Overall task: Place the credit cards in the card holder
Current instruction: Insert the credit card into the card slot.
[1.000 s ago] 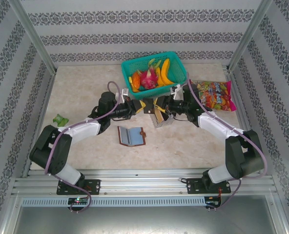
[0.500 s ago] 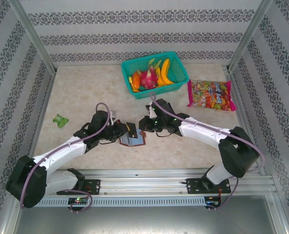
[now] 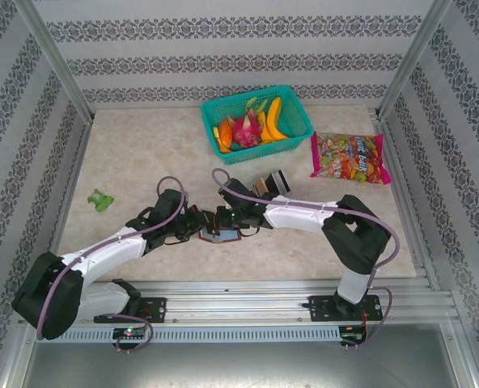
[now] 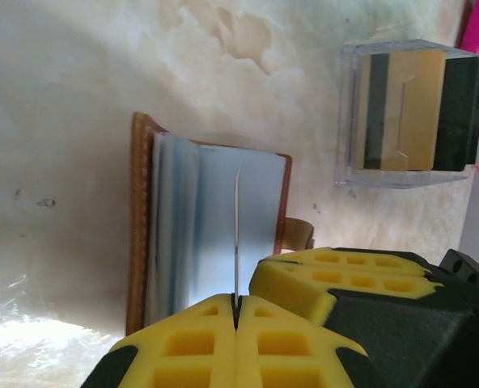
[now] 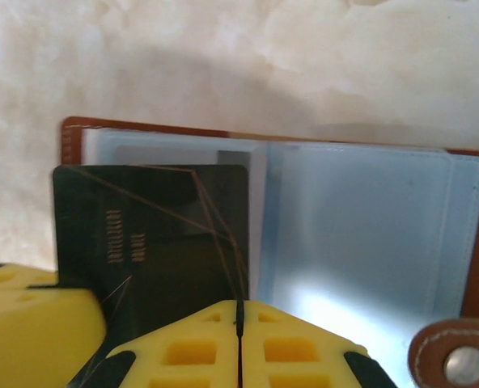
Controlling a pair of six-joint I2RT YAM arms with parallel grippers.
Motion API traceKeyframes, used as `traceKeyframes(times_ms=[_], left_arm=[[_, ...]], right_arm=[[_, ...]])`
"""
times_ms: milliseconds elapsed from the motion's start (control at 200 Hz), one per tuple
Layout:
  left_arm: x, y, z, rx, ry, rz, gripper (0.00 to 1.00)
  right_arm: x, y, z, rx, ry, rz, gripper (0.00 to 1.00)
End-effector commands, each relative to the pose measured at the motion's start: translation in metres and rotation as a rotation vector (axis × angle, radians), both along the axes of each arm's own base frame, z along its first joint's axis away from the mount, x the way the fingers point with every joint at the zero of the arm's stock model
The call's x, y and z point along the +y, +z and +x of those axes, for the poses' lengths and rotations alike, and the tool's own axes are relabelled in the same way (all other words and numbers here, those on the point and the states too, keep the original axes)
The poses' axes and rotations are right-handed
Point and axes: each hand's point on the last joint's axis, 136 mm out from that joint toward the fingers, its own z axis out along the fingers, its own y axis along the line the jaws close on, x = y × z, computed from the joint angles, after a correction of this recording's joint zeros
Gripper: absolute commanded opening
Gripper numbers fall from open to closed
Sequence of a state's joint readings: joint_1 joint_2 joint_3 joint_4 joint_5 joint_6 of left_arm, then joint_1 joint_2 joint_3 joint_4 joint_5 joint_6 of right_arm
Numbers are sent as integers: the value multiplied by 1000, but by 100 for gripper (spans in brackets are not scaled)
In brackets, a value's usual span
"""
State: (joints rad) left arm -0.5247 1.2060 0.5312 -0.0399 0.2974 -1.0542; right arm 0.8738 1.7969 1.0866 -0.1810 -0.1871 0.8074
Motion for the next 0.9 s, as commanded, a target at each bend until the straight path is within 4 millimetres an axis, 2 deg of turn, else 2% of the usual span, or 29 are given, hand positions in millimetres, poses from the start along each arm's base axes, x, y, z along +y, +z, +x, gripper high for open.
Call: traceKeyframes(times_ms=[0,95,305,515,659,899], left_arm=[[-1,-12,-1,-9,-19,35,0],[-2,-17,0,-6,-26,41,0],[11,-32,-8,20,-9,108,0],[12,-41,-10,16,-16,110,0],[7,-36,-6,-28,-22,75,0],[-7,-16,2,-119,-64,0,0]], right_arm=[[-11,-15,6,-11,-39,-96,8],[-21,-23,7,-7,-50,-134,8],[-44,-32,9,-6,-75,-202,8],[-56,-36,11,2,-88,-222,10],[-64,-47,11,23,-95,-250,10],[-72,-64,3,60,-104,-267,10]])
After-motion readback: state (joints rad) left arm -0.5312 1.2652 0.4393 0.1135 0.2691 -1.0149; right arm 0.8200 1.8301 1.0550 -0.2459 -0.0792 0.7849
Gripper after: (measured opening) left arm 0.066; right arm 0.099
